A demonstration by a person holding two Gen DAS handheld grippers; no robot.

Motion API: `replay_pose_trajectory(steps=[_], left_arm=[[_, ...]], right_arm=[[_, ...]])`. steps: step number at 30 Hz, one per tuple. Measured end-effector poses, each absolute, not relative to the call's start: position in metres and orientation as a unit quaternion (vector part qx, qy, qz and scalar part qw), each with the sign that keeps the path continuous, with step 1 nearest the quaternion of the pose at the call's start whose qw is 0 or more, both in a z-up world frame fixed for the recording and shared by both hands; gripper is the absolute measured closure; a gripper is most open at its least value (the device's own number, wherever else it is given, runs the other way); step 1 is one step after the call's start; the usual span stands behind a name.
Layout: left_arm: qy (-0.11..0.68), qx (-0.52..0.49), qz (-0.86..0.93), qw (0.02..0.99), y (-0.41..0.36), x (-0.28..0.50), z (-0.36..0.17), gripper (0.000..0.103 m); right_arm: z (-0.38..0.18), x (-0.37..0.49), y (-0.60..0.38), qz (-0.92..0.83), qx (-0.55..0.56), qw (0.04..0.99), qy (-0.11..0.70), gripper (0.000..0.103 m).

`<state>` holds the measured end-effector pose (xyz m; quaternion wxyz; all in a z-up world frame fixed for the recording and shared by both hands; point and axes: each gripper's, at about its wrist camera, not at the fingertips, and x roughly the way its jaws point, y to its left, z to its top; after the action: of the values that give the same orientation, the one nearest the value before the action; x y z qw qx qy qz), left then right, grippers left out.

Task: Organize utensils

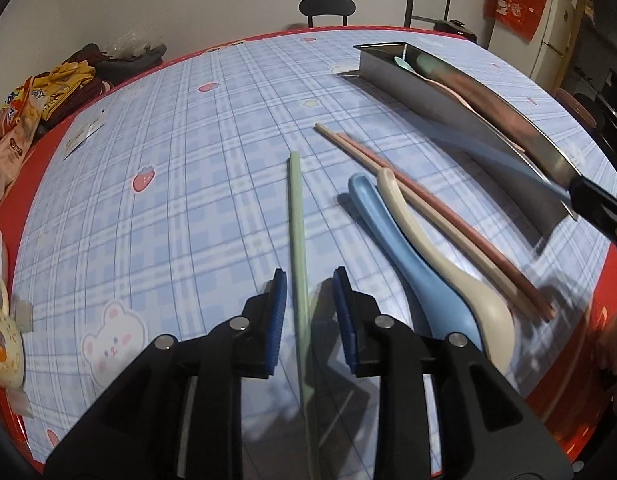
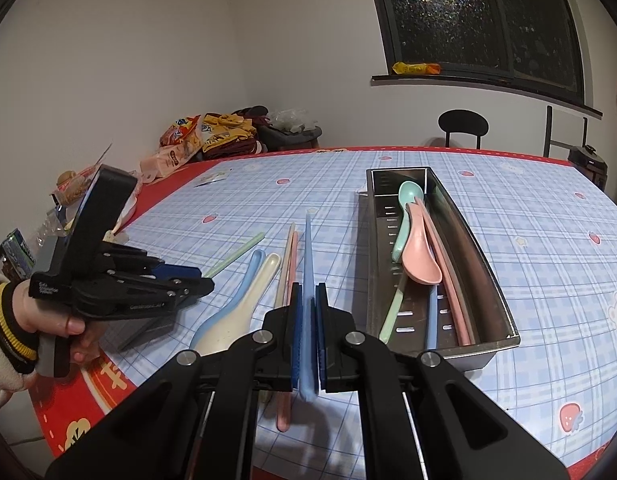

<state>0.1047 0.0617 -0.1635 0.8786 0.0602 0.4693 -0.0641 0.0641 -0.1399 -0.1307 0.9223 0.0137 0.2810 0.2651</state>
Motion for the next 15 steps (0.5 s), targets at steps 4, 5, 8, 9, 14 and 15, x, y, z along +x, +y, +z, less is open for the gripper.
replay_pose_trajectory(steps=[4, 5, 8, 9, 14, 15], left_arm=[[0.467, 0.077, -0.065, 0.879, 0.058, 0.107, -0.164, 0.077], [0.467, 0.078, -0.067, 0.878, 0.057, 0.107, -0.164, 0.079], [0.465, 0.076, -0.064, 0.88, 0.058, 0.105, -0.164, 0.092], [0.463, 0.074, -0.065, 0.881, 0.059, 0.104, -0.164, 0.092], [0.458, 0.059, -0.066, 0.884, 0.067, 0.099, -0.164, 0.092], [0.458, 0.058, -0.065, 0.885, 0.069, 0.099, -0.164, 0.092]], right_arm=[[-0.131, 0.065, -0.14, 0.265, 0.015, 0.922, 0.282, 0.098], [-0.131, 0.065, -0.14, 0.265, 0.015, 0.922, 0.283, 0.098], [-0.132, 0.065, -0.138, 0.266, 0.012, 0.92, 0.287, 0.098], [-0.133, 0.065, -0.138, 0.266, 0.012, 0.92, 0.288, 0.098], [-0.135, 0.069, -0.136, 0.267, 0.014, 0.916, 0.3, 0.098], [-0.136, 0.07, -0.135, 0.267, 0.012, 0.914, 0.305, 0.098]])
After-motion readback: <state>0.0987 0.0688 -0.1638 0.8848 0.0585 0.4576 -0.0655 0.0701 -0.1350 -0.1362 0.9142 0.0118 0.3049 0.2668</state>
